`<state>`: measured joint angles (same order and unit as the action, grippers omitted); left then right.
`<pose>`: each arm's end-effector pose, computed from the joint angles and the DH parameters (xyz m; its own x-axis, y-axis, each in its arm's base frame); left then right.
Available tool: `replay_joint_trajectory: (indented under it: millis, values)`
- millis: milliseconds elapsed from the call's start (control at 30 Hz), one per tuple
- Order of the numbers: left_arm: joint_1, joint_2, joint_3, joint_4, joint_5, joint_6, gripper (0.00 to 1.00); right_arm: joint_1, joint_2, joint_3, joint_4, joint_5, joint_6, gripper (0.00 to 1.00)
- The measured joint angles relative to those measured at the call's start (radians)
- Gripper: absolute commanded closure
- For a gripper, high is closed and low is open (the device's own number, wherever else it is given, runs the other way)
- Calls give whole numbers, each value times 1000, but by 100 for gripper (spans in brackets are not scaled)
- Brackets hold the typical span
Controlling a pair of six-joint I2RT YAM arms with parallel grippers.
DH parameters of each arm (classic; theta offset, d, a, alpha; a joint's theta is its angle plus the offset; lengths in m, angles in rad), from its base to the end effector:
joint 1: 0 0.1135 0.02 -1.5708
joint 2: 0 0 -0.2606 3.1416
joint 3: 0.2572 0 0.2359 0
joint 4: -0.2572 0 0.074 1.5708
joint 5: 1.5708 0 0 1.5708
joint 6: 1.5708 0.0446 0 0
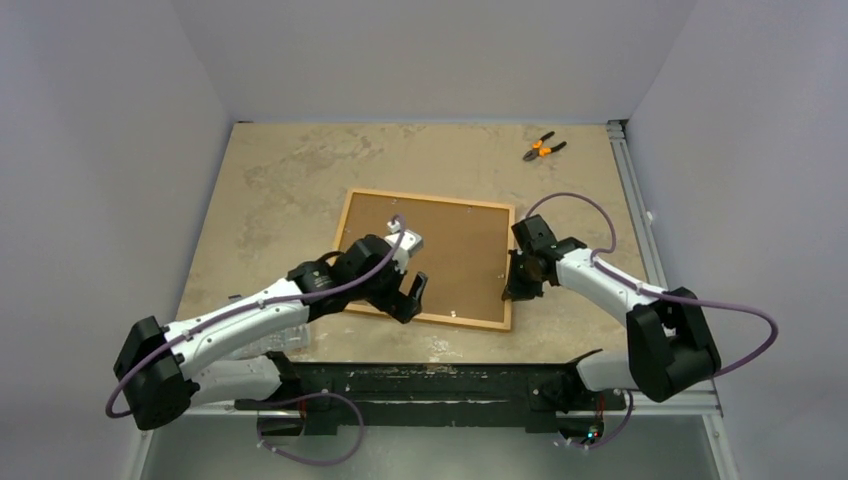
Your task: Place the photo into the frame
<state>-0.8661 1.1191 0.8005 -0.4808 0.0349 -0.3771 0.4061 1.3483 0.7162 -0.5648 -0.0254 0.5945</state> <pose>0.1442 -0.1719 0.2485 -0.7179 0.2762 -0.6389 0.5515 0.7858 -0.2800 0.2066 0.0900 0.1709 -0.9344 0.2077 -0.2893 0.1448 0.9637 0.2242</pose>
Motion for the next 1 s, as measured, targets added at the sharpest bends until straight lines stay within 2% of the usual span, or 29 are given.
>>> replay_joint_trajectory:
  millis: [267,500,733,1000]
  values:
    - [-261,79,21,64,-164,136,0,2,0,155,-165,-23,-19,100]
    - [-419,105,21,177,-373,232,0,1,-22,255,-251,-66,-26,100]
    - [-544,311,44,228,-639,283,1,0,-51,307,-310,-92,-26,100]
    - [-568,507,154,221,-871,284,22,0,-69,317,-336,-108,-26,100]
